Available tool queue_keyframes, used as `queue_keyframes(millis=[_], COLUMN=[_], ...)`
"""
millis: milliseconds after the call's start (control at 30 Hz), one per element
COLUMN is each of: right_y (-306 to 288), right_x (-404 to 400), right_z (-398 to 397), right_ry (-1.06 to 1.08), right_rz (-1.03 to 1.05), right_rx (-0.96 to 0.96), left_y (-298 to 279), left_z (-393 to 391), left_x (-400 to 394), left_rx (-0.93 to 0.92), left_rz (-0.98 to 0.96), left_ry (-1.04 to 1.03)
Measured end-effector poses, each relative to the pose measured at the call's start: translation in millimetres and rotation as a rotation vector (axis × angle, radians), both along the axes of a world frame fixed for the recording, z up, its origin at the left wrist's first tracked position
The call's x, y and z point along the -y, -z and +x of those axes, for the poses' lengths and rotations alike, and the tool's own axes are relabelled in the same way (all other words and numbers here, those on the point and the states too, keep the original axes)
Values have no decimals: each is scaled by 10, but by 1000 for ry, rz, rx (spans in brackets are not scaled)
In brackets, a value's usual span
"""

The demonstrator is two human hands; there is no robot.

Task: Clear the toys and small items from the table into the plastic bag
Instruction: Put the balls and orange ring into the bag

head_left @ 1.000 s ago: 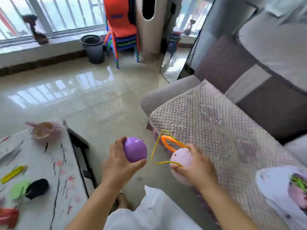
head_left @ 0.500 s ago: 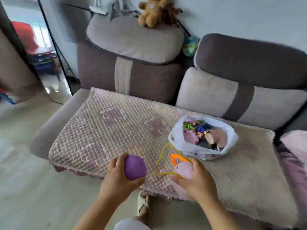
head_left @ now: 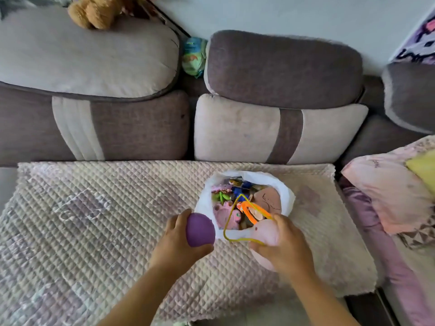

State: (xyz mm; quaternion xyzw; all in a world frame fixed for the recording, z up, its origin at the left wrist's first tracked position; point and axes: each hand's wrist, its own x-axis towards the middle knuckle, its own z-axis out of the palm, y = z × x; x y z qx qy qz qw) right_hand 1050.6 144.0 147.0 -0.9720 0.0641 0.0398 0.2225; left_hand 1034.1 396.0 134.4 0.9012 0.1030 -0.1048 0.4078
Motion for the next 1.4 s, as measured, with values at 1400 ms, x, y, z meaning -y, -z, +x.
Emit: queue_keyframes(millis=[1400], right_y=[1493], right_x=[876], right_z=[2418], right_ry=[-580], right_rz=[161], right_rx=[-574], left_y=[1059], left_z=[2094], left_x=[1308], left_rx=[-281], left_rz=[195], left_ry=[-281])
